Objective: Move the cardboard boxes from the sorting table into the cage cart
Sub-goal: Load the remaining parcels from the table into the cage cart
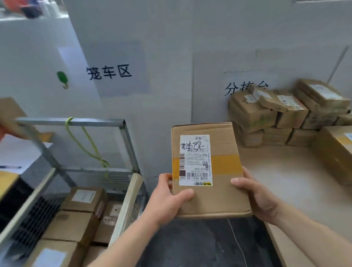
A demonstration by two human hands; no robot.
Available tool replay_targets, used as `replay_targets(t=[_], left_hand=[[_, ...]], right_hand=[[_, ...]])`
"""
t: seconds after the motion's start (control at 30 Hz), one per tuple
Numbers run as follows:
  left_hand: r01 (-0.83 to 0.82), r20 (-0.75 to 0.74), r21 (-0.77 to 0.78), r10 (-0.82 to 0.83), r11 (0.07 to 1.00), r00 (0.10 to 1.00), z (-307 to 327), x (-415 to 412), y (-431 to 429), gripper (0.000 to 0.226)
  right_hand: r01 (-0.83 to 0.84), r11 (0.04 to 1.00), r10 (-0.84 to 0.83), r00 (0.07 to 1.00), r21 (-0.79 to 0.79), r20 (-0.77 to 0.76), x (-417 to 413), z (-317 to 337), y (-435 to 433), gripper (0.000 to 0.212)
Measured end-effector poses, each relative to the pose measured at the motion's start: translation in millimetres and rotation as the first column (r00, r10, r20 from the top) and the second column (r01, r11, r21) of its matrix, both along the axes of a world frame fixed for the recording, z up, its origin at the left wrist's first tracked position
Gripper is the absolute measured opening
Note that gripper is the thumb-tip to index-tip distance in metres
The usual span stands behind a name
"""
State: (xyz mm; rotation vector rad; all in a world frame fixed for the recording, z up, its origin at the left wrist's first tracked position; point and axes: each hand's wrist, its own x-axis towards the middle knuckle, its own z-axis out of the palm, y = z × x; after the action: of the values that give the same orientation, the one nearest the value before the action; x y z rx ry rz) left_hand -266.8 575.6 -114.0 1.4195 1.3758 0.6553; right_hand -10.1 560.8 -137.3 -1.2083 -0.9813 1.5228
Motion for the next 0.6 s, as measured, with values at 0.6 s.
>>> replay_targets(t=[0.6], left_hand=[[-0.276,-0.161,0.236,0.318,0.932,0.934,42.1,-250.6,10.6,0.094]], right_hand=[[-0.395,0.911,0.394,0.918,0.114,0.034,-231.6,55.3,115.7,0.085]])
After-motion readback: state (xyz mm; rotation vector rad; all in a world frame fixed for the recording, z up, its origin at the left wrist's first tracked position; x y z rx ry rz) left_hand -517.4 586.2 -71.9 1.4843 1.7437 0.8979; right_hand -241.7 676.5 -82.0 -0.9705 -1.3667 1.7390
